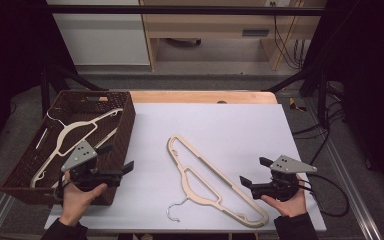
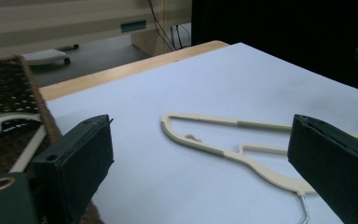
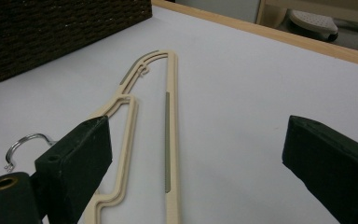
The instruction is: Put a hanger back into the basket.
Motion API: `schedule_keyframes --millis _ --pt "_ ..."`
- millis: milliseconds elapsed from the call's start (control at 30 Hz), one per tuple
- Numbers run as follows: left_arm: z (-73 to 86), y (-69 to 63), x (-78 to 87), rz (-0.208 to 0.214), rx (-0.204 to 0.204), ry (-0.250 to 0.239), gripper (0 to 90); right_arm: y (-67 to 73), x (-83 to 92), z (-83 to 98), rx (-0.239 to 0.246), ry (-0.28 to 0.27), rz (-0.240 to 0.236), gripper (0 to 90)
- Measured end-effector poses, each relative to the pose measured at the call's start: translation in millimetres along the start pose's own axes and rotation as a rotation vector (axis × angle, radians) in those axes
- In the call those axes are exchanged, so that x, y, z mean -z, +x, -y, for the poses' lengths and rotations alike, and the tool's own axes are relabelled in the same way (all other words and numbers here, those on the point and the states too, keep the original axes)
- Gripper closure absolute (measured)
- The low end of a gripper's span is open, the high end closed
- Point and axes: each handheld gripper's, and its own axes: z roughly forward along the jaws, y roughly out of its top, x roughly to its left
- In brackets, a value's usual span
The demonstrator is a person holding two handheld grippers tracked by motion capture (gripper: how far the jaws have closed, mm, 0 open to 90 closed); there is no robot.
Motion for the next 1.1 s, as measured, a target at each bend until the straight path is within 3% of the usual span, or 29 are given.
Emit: schedule_keyframes --millis 367,733,1100 --pt "20.0 -30.5 -28.6 0.080 -0.049 0.062 6.4 10.0 -1.2 4.9 0.032 0.061 -0.031 9.3" --pt "33.6 -36.5 -40.7 0.091 -0.058 0.103 6.3 25.8 -10.9 12.5 0.077 0.157 -0.060 11.1" --pt "40.5 -38.4 -45.0 0.093 -0.073 0.129 6.4 46.9 -25.6 25.6 0.113 0.291 -0.135 26.6"
